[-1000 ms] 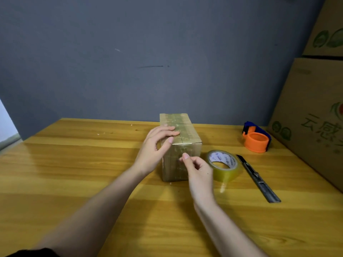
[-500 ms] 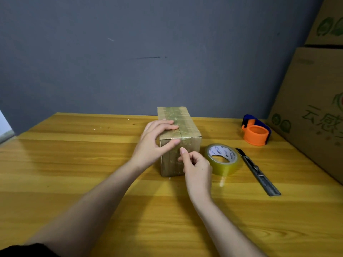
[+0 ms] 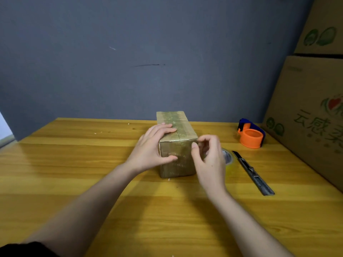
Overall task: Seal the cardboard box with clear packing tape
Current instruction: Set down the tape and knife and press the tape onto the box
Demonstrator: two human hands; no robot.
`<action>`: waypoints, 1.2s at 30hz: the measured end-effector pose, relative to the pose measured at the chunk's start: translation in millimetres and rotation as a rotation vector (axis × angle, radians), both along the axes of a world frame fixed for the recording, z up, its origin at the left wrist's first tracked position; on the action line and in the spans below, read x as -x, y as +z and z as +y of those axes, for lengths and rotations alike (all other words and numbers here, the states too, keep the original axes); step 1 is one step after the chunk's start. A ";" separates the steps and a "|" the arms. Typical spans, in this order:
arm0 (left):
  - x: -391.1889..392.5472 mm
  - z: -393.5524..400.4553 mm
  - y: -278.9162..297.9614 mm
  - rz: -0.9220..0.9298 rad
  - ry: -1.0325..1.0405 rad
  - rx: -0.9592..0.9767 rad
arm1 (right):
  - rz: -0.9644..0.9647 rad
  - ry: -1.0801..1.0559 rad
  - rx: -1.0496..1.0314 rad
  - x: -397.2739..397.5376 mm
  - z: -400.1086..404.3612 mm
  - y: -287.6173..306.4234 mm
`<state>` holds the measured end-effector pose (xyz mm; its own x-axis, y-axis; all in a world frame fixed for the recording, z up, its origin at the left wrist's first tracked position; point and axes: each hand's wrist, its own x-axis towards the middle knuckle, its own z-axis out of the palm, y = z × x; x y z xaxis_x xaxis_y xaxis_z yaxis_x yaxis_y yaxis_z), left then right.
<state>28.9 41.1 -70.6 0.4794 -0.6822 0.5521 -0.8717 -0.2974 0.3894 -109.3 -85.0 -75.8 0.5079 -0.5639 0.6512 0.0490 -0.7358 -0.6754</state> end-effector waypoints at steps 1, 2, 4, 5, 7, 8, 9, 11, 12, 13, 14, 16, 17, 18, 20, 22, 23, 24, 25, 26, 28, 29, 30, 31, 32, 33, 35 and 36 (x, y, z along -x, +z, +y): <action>0.0 0.4 0.5 0.002 -0.004 -0.016 | 0.007 0.012 0.083 -2.9 -5.1 3.5; 1.0 0.5 1.5 0.026 -0.011 -0.011 | 0.054 0.044 0.162 -7.0 -11.5 5.6; 6.8 -0.3 5.7 0.113 -0.016 0.045 | 0.197 0.135 0.266 -16.6 -22.2 8.7; 10.0 -2.0 8.3 0.144 -0.002 0.084 | 0.252 0.196 0.275 -22.0 -26.8 8.5; 16.0 -7.2 11.0 0.172 0.050 0.151 | 0.258 0.315 0.187 -30.2 -32.7 6.2; 18.1 -10.4 10.2 0.172 0.077 0.177 | 0.222 0.346 0.132 -32.9 -33.9 4.9; 19.8 -13.8 8.5 0.162 0.101 0.199 | 0.184 0.355 0.098 -34.6 -34.6 3.1; 21.2 -20.2 3.4 0.128 0.136 0.236 | 0.135 0.334 0.090 -36.0 -34.6 -1.2; 21.1 -22.6 0.6 0.109 0.147 0.252 | 0.124 0.321 0.099 -35.8 -33.8 -3.2; 20.6 -24.5 -1.8 0.085 0.156 0.266 | 0.119 0.304 0.111 -36.1 -33.5 -5.2; 19.7 -25.6 -3.9 0.062 0.166 0.276 | 0.114 0.286 0.121 -36.7 -33.1 -6.9; 17.9 -25.7 -6.4 0.032 0.179 0.293 | 0.093 0.264 0.138 -38.7 -32.9 -10.3; 17.4 -24.9 -6.6 0.019 0.178 0.301 | 0.085 0.261 0.151 -39.6 -33.2 -11.7; 16.6 -24.3 -6.8 0.001 0.176 0.303 | 0.080 0.263 0.163 -40.6 -34.3 -13.2; 16.6 -23.3 -7.0 -0.034 0.175 0.292 | 0.067 0.279 0.184 -41.1 -37.3 -15.9; 19.2 -22.7 -8.0 0.006 0.190 0.298 | 0.062 0.300 0.207 -39.5 -40.4 -17.4; 21.0 -22.9 -9.3 0.050 0.200 0.308 | 0.071 0.306 0.216 -38.5 -41.9 -17.2; 22.5 -23.2 -11.2 0.083 0.207 0.320 | 0.084 0.311 0.227 -37.6 -43.1 -16.7; 23.6 -24.0 -14.1 0.092 0.204 0.333 | 0.098 0.317 0.243 -37.1 -44.7 -16.5; 23.8 -24.5 -17.5 0.087 0.190 0.347 | 0.111 0.322 0.263 -36.3 -46.2 -16.6; 22.3 -25.1 -22.2 0.075 0.152 0.376 | 0.144 0.335 0.309 -34.4 -49.7 -16.0; 20.3 -25.2 -23.7 0.071 0.131 0.385 | 0.165 0.339 0.329 -33.4 -51.9 -15.4; 18.1 -25.4 -24.9 0.066 0.112 0.389 | 0.191 0.341 0.349 -32.4 -54.5 -14.3; 16.2 -25.3 -26.0 0.059 0.095 0.387 | 0.223 0.342 0.368 -31.6 -57.0 -13.0; 14.6 -25.1 -26.8 0.054 0.079 0.379 | 0.256 0.343 0.385 -30.6 -59.1 -11.4; 13.1 -25.1 -27.3 0.049 0.065 0.369 | 0.284 0.345 0.402 -29.7 -61.2 -10.1; 10.4 -24.0 -28.1 0.028 0.046 0.342 | 0.314 0.361 0.440 -28.3 -64.7 -8.0; 9.0 -22.2 -28.2 0.012 0.037 0.319 | 0.326 0.372 0.456 -27.8 -66.0 -7.2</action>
